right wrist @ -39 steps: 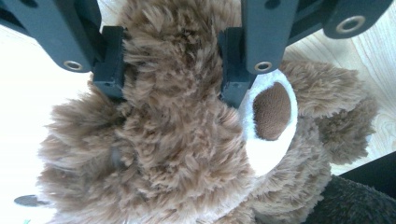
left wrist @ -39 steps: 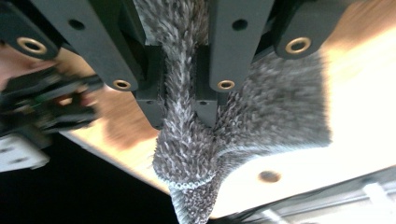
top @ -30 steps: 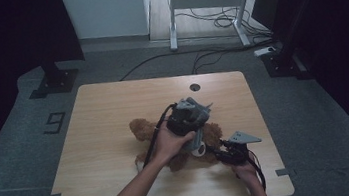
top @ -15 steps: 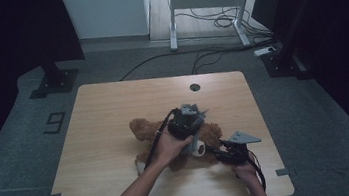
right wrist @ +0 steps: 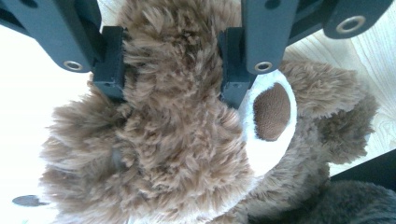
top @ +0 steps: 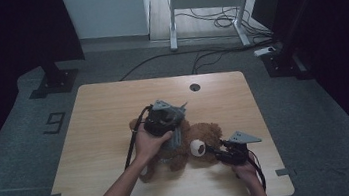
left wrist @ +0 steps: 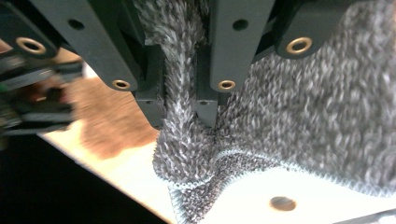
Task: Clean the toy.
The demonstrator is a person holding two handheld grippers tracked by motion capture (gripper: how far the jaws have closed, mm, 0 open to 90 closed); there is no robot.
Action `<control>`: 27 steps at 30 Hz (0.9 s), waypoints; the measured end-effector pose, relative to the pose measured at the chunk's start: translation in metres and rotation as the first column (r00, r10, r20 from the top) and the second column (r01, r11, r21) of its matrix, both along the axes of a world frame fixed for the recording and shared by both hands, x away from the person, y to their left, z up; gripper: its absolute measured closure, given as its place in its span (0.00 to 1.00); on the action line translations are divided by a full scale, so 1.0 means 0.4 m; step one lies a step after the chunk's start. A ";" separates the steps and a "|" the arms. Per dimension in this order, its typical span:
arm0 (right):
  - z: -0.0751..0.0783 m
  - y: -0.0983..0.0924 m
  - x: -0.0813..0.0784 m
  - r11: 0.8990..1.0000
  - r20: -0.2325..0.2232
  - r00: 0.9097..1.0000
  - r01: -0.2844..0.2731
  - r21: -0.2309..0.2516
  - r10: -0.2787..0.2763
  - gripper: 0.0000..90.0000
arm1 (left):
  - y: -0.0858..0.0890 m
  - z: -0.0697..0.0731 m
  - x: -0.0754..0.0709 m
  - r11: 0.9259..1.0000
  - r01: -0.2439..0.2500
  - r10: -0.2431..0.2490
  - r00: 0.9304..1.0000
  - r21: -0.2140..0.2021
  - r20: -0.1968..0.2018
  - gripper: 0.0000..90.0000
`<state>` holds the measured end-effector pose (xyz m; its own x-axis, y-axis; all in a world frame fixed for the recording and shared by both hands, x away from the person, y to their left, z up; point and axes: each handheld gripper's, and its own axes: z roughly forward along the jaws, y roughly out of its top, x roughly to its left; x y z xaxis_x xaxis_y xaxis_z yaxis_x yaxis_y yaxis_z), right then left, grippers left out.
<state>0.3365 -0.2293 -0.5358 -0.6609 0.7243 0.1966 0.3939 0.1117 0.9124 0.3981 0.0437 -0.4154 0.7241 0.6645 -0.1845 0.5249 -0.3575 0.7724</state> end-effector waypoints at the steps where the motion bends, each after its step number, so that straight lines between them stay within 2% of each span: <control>1: 0.000 0.000 0.000 1.000 0.000 1.000 -0.001 -0.001 0.001 0.61 | -0.022 0.005 -0.004 1.000 0.022 -0.022 1.000 -0.004 0.004 0.87; 3: 0.000 0.000 0.000 1.000 0.001 1.000 -0.001 -0.002 0.001 0.61 | -0.072 0.010 -0.011 0.999 0.054 -0.054 0.998 0.002 0.012 0.88; 7: 0.000 -0.001 -0.001 1.000 0.002 1.000 -0.003 -0.002 0.003 0.61 | -0.159 0.000 -0.009 0.995 0.102 -0.102 0.995 0.019 0.003 0.88; 9: 0.000 -0.001 -0.002 1.000 0.003 1.000 -0.003 -0.003 0.003 0.61 | -0.184 -0.015 0.000 0.994 0.111 -0.110 0.994 0.019 -0.024 0.88; 12: -0.001 -0.001 -0.002 1.000 0.002 1.000 -0.003 -0.003 0.003 0.61 | -0.211 -0.059 0.013 0.990 0.114 -0.112 0.993 0.081 -0.037 0.88; 13: -0.001 -0.002 -0.002 1.000 0.000 1.000 -0.003 -0.004 0.003 0.61 | -0.209 -0.067 0.015 0.990 0.115 -0.112 0.993 0.083 -0.040 0.88; 15: -0.002 -0.002 0.000 1.000 -0.003 1.000 -0.003 -0.002 0.003 0.61 | -0.195 -0.073 0.021 0.993 0.104 -0.101 0.994 0.061 -0.050 0.88; 18: -0.002 -0.002 -0.001 1.000 -0.003 1.000 -0.002 -0.004 0.002 0.61 | -0.156 -0.071 0.027 0.993 0.058 -0.054 0.998 0.103 -0.039 0.88; 20: -0.001 -0.002 -0.001 1.000 -0.002 1.000 -0.002 -0.005 0.002 0.61 | -0.117 -0.078 0.037 0.989 0.026 -0.020 0.999 0.143 -0.046 0.88; 21: -0.001 -0.002 -0.002 1.000 -0.001 1.000 -0.002 -0.003 0.002 0.61 | -0.100 -0.083 0.041 0.991 0.023 -0.015 0.998 0.131 -0.062 0.88; 22: -0.001 -0.001 -0.002 1.000 0.000 1.000 -0.003 -0.003 0.003 0.61 | -0.071 -0.090 0.047 0.998 0.019 -0.013 0.995 0.067 -0.097 0.88; 23: -0.001 0.000 -0.002 1.000 0.004 1.000 -0.005 -0.005 0.005 0.61 | -0.056 -0.090 0.048 0.999 0.016 -0.011 0.993 0.038 -0.114 0.88; 24: 0.000 0.000 -0.002 1.000 0.004 1.000 -0.005 -0.008 0.005 0.61 | -0.035 -0.087 0.045 1.000 0.016 -0.014 0.994 0.016 -0.112 0.89; 27: -0.001 -0.001 -0.001 1.000 0.004 1.000 -0.005 -0.006 0.005 0.61 | 0.003 -0.075 0.034 1.000 0.007 -0.007 0.996 0.002 -0.091 0.88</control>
<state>0.3360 -0.2299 -0.5361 -0.6653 0.7220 0.1897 0.3899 0.1193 0.9131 0.4119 0.0450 -0.4453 0.7091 0.6599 -0.2482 0.5902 -0.3630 0.7210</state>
